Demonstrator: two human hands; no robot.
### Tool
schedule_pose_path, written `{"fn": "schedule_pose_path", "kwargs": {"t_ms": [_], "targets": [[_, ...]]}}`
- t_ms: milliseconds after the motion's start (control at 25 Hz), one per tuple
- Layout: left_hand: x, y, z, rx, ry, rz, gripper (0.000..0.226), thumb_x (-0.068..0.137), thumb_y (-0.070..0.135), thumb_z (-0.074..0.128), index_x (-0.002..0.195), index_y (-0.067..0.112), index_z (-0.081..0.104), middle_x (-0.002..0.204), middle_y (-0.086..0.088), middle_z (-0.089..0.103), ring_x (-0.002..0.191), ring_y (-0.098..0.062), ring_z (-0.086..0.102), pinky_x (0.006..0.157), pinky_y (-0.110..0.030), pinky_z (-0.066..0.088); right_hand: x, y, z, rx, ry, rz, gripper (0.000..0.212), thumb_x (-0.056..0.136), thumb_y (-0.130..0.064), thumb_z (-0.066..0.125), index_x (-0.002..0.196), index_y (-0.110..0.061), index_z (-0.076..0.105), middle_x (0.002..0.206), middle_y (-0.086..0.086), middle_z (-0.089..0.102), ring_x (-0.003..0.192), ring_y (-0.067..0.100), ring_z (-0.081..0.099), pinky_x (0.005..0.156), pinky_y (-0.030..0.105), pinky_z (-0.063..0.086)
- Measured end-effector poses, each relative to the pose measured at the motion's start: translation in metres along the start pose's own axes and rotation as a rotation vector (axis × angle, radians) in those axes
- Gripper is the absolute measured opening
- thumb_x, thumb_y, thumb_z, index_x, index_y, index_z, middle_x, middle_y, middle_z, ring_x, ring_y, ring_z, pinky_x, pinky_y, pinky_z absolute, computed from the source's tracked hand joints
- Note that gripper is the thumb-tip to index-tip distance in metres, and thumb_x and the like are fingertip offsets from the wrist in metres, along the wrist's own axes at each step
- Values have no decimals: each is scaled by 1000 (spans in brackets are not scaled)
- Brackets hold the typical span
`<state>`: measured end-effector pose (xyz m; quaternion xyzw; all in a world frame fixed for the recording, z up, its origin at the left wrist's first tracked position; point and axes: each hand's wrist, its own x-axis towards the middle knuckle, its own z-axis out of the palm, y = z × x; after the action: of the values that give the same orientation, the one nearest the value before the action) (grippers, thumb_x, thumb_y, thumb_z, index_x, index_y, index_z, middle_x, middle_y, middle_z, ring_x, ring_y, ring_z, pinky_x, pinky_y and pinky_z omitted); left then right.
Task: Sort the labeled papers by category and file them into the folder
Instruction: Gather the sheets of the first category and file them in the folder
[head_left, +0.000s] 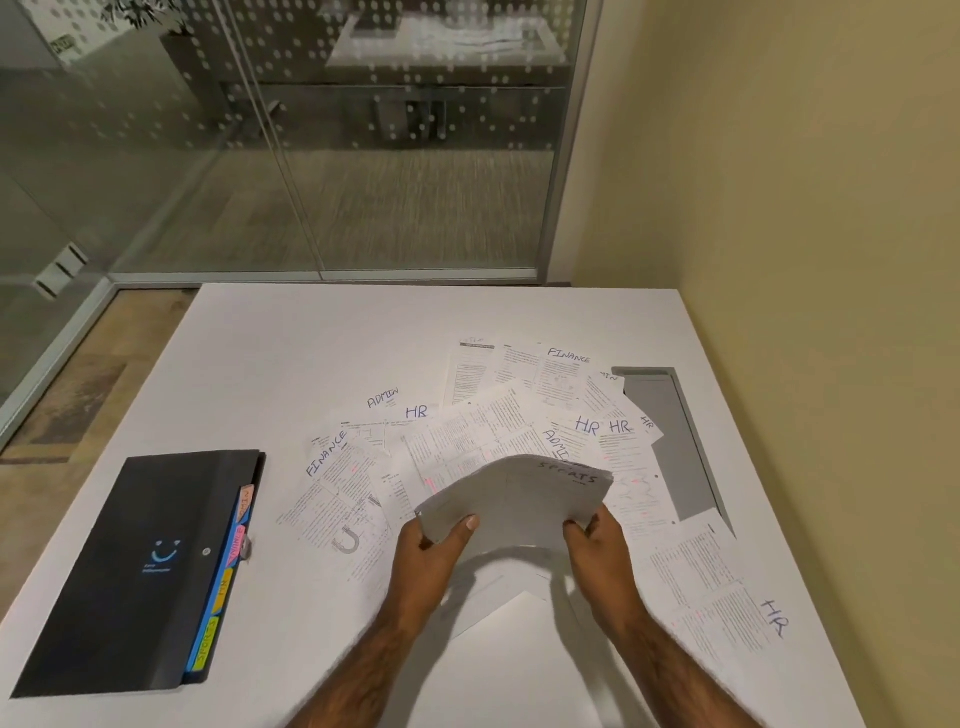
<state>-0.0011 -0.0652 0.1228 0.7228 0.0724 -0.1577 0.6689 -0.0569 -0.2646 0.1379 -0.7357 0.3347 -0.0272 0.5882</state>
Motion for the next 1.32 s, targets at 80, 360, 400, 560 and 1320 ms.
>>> {"fn": "schedule_pose_path", "kwargs": {"t_ms": [80, 360, 400, 560, 1320], "targets": [[0, -3, 1, 23, -19, -32, 19, 88, 20, 77, 101, 32, 71, 99, 16, 78, 98, 1, 70, 84, -18, 53, 0, 5, 2, -79, -61, 13, 41, 92, 0, 51, 128, -18, 57, 116, 0, 67, 108, 17, 63, 89, 28, 49], [19, 21, -2, 143, -56, 5, 12, 95, 20, 69, 92, 31, 73, 93, 10, 78, 88, -8, 75, 76, -19, 57, 4, 3, 1, -122, 0, -48, 21, 97, -2, 54, 109, -12, 68, 106, 5, 74, 101, 27, 69, 85, 39, 54], [21, 28, -12, 137, -87, -11, 10, 95, 21, 68, 95, 29, 75, 95, 7, 79, 90, -10, 76, 78, -24, 59, 6, 2, 1, -129, -30, -58, 19, 96, -3, 56, 104, -13, 70, 101, 2, 76, 97, 25, 71, 83, 41, 56], [25, 43, -68, 95, -109, -50, 18, 97, 26, 66, 111, 20, 76, 96, 10, 79, 90, -8, 76, 76, -22, 59, 0, -21, 33, -123, -150, -64, 15, 96, -8, 62, 92, -17, 73, 85, -4, 79, 84, 20, 75, 80, 42, 58], [53, -103, -352, 1395, -169, -58, 98, 87, 67, 58, 160, 21, 11, 169, -7, 14, 153, -33, 21, 121, -49, 31, -81, -20, 224, -72, -127, 144, 10, 94, -7, 63, 95, 3, 66, 98, 25, 73, 80, 35, 68, 73, 41, 50]]}}
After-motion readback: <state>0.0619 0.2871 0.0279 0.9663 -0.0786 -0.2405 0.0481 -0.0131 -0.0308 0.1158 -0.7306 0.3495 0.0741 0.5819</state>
